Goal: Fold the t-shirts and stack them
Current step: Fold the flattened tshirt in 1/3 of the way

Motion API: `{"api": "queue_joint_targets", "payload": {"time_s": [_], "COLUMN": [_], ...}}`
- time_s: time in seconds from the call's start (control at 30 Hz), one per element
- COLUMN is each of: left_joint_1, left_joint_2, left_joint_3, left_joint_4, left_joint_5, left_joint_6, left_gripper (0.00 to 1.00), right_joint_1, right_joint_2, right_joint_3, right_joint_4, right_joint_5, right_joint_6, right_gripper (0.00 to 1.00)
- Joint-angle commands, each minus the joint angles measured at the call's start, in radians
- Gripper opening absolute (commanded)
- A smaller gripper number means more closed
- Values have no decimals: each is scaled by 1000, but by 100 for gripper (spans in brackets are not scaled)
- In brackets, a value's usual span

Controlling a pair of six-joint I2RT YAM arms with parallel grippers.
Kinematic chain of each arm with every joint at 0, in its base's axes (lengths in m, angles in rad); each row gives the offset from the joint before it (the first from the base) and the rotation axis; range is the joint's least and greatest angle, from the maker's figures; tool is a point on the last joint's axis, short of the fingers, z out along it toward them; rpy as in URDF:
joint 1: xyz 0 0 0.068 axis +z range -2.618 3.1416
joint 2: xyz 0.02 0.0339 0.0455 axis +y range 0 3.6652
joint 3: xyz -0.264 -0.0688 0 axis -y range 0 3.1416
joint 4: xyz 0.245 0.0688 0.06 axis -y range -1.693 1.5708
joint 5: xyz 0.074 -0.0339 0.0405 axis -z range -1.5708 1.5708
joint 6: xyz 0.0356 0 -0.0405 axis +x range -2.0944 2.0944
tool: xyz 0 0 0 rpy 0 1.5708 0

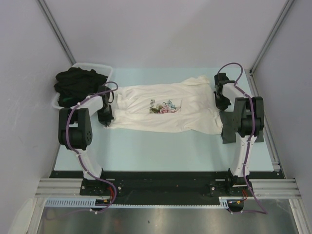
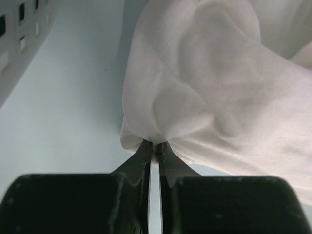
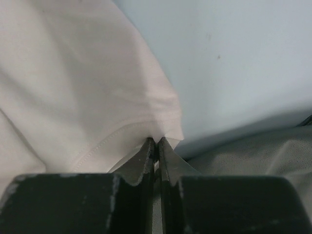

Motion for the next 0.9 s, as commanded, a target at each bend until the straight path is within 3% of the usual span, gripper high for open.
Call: {"api": "queue_joint_targets", "payload": {"time_s": [0.0, 0.47, 0.7, 0.8, 0.83, 0.87], "left_joint_1": [62, 96, 94, 91, 93, 93], "left_joint_2": [-35, -22, 4, 4, 1, -5], "left_joint_3": [-34, 29, 65, 95, 106, 111], "left_joint_4": [-104, -174, -214, -228, -231, -233], "left_joint_5": [-156, -281, -233, -216, -216, -217], "left_joint_6": [3, 19, -24, -43, -49, -49], "left_gripper": [6, 5, 5, 17, 32, 39], "right_joint_1": [5, 10, 28, 44, 50, 53], "right_joint_2": [-61, -82, -67, -49, -46, -47], "right_joint_3": [15, 3, 37, 84, 93, 103], "right_joint_4": [-55, -60, -77, -106, -112, -118], "right_joint_5": [37, 33, 39, 54, 65, 65], "right_joint_6": [6, 11, 17, 17, 17, 17], "right_gripper": [8, 7, 13, 17, 18, 20]}}
